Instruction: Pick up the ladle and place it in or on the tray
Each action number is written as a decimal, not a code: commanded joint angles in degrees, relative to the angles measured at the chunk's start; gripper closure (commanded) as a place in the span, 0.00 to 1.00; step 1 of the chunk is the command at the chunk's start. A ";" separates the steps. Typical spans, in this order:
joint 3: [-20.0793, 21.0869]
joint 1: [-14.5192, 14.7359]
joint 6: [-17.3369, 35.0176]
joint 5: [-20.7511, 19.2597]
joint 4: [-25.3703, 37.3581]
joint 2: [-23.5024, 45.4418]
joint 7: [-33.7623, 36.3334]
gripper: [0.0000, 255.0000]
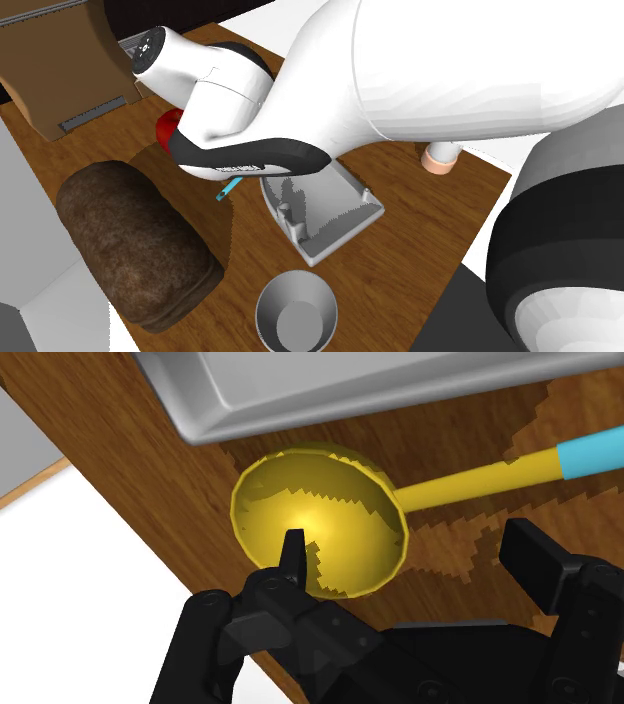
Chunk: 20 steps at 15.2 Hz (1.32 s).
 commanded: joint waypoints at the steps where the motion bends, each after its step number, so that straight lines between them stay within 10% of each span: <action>1: 0.00 0.00 0.00 0.00 0.00 0.00 0.00 0.00; 2: 0.00 0.00 0.00 0.00 0.00 0.00 0.00 1.00; 20: 0.59 -0.03 -4.40 1.51 2.55 -2.63 -2.97 1.00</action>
